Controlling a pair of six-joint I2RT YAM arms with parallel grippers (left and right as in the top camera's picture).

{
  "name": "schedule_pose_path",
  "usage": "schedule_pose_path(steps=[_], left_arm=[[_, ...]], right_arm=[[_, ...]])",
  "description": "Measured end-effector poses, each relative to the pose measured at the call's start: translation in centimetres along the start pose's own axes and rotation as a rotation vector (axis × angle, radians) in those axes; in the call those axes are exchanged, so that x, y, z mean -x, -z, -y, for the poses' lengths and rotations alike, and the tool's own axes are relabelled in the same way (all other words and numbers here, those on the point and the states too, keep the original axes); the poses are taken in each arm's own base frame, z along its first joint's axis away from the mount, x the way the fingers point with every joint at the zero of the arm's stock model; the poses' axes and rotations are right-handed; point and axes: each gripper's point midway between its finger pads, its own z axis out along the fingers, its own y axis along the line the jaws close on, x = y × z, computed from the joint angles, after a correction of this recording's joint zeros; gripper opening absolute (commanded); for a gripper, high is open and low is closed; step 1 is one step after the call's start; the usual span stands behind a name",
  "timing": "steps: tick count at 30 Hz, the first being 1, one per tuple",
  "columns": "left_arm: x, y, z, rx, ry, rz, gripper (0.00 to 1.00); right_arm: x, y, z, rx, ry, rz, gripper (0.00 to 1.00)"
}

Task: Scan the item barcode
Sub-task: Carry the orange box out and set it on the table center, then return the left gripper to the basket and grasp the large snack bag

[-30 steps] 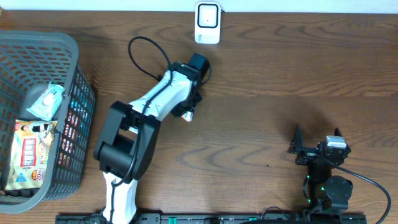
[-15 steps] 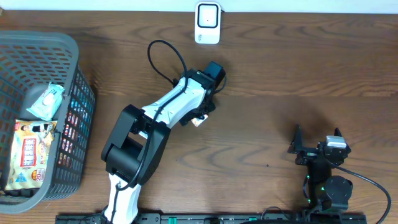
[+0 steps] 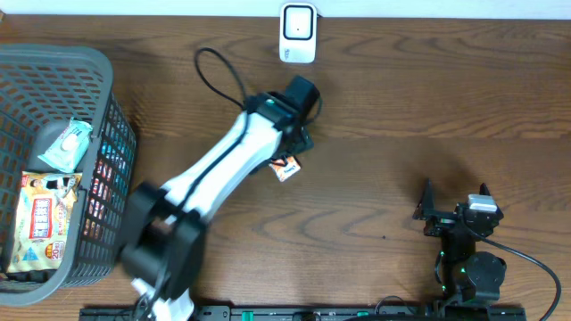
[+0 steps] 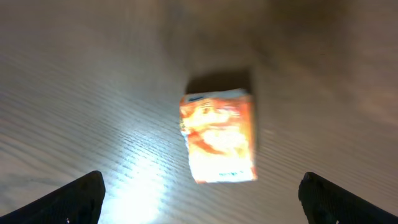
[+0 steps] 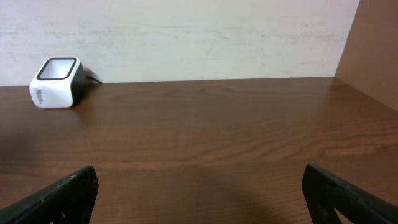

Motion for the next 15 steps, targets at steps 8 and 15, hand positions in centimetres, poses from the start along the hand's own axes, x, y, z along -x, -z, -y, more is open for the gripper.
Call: schedule_pose_path(steps=[8,15], left_arm=[[4.2,12.0,-2.2,-0.218,0.022,0.239,0.99],[6.5,19.2,-9.8,-0.211,0.148,0.433,0.98]], right_arm=[[0.0,0.0,0.0,0.0,0.0,0.0,0.99],[0.0,0.0,0.0,0.0,0.0,-0.001,0.99]])
